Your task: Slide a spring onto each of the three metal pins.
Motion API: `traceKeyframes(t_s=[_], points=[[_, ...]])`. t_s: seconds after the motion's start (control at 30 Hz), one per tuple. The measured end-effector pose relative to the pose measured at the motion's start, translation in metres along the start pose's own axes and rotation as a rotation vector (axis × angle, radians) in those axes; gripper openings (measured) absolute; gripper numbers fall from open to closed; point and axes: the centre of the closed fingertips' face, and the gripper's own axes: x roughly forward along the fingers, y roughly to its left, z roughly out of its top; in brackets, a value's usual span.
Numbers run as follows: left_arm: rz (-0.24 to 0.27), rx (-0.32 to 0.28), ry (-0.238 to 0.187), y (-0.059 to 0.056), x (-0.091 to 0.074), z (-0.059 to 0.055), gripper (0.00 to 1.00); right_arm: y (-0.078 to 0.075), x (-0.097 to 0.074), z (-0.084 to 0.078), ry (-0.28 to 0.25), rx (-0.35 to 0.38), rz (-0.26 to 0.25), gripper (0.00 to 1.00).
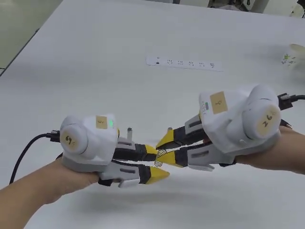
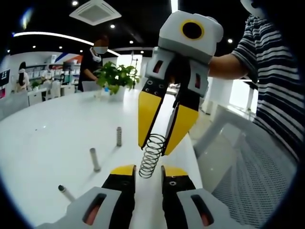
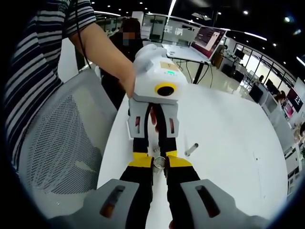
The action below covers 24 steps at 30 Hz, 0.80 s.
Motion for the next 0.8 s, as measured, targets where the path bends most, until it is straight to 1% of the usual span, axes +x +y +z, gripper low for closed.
traceKeyframes(t_s=[0.13, 0.4, 0.53, 0.7, 0.8], points=[[0.01, -0.005, 0.001, 0.002, -0.003, -0.001, 0.16, -0.002, 0.0, 0.001, -0.001, -0.005, -0.01, 0.07], [0.039, -0.009, -0.002, 0.006, -0.009, -0.003, 0.22, -0.002, 0.001, 0.001, -0.002, -0.011, -0.011, 0.07], [0.046, -0.013, -0.003, 0.007, -0.011, -0.004, 0.23, -0.003, 0.001, 0.002, -0.004, -0.012, -0.017, 0.07], [0.053, -0.004, 0.002, 0.008, -0.013, -0.005, 0.27, -0.005, 0.001, -0.002, 0.013, -0.021, -0.019, 0.07], [0.062, -0.006, -0.002, 0.01, -0.015, -0.004, 0.29, -0.007, 0.0, -0.003, 0.01, -0.014, -0.025, 0.07]])
